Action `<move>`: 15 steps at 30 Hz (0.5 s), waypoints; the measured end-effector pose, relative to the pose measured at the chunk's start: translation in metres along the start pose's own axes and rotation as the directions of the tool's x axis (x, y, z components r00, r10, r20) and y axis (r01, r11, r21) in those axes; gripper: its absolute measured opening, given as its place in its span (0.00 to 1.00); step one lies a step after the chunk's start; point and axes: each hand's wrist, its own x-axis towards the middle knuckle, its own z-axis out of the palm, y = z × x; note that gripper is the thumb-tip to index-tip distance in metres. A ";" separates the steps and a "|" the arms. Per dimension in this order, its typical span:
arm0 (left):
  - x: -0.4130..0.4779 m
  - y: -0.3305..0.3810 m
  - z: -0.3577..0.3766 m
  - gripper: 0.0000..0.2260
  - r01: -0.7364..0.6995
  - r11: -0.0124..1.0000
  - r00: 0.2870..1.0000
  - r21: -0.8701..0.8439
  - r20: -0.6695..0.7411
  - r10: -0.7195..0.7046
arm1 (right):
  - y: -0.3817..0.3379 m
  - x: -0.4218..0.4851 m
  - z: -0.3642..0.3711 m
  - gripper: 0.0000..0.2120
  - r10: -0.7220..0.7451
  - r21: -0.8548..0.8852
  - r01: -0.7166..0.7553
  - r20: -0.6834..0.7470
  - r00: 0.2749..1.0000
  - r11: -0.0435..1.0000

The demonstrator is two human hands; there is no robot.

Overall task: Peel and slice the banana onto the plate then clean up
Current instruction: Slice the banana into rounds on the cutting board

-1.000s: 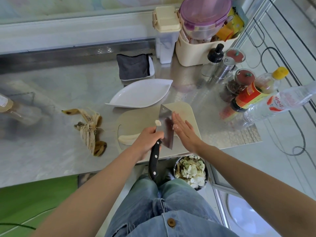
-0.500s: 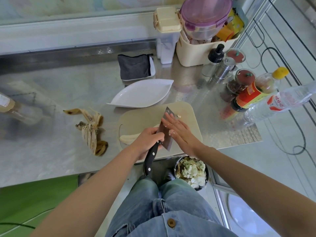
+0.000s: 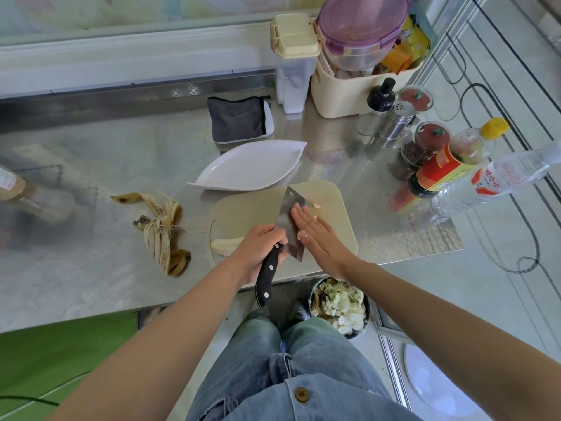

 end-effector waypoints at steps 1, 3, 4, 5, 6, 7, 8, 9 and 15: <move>-0.001 0.000 -0.001 0.16 0.001 1.000 1.000 0.010 -0.005 -0.001 | 0.005 0.002 -0.001 0.27 0.060 -0.016 -0.060 0.005 0.998 0.998; -0.002 0.000 -0.002 0.16 0.001 1.000 1.000 0.016 -0.015 -0.001 | 0.011 0.006 -0.003 0.28 0.155 -0.052 -0.153 0.018 0.988 0.987; -0.002 0.000 -0.002 0.16 0.000 1.000 1.000 0.012 -0.024 0.001 | 0.011 0.007 -0.005 0.29 0.162 -0.056 -0.161 0.010 0.987 0.985; -0.002 0.000 -0.001 0.16 -0.004 1.000 0.999 0.000 -0.033 0.004 | 0.009 0.008 -0.005 0.30 0.134 -0.050 -0.134 -0.008 0.991 0.990; -0.002 0.000 -0.001 0.16 -0.009 1.000 0.999 -0.015 -0.044 0.008 | 0.006 0.008 -0.006 0.31 0.078 -0.046 -0.079 -0.020 0.997 0.996; -0.002 0.001 0.000 0.16 -0.015 0.999 0.999 -0.028 -0.052 0.013 | 0.002 0.008 -0.006 0.30 0.023 -0.051 -0.023 -0.016 1.000 0.998; -0.002 0.002 0.001 0.16 -0.021 0.999 0.998 -0.035 -0.058 0.019 | 0.000 0.008 -0.005 0.29 -0.011 -0.059 0.011 -0.004 1.000 0.998; -0.003 0.003 0.001 0.16 -0.027 0.999 0.998 -0.037 -0.064 0.024 | 0.001 0.008 -0.003 0.28 -0.007 -0.060 0.007 0.003 1.000 0.998; -0.006 0.007 -0.001 0.16 -0.060 0.998 0.993 -0.015 -0.100 0.058 | 0.010 0.005 -0.005 0.33 0.058 -0.036 -0.060 -0.056 0.997 0.998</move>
